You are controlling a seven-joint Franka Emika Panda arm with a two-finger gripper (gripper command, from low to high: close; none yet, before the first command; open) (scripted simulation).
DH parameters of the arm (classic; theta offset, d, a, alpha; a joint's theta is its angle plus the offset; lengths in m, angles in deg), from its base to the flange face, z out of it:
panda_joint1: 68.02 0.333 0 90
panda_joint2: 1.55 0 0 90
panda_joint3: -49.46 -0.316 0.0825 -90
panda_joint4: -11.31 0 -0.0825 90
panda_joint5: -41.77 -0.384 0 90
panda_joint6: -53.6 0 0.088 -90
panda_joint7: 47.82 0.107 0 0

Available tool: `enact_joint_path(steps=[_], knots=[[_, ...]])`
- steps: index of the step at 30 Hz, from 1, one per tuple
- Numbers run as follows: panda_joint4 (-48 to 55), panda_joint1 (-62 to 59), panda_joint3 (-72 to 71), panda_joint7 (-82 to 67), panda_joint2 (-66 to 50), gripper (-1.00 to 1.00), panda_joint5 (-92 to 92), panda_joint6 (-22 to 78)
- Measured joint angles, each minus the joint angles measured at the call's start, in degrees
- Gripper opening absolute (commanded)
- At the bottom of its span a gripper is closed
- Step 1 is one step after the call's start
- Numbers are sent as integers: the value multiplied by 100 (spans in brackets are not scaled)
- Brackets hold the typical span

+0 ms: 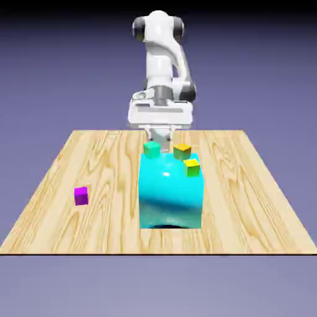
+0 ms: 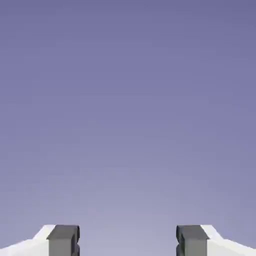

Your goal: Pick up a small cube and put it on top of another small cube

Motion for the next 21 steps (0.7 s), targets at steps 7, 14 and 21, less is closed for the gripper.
enact_joint_path(steps=[7, 14, 21], knots=[[301, -400, 1426, 537, -1454, 0, -568, 659], [602, -774, 2852, 1073, -2907, 0, -1137, 1318], [901, -1436, 3246, 953, -4243, 0, -2128, 1497]])
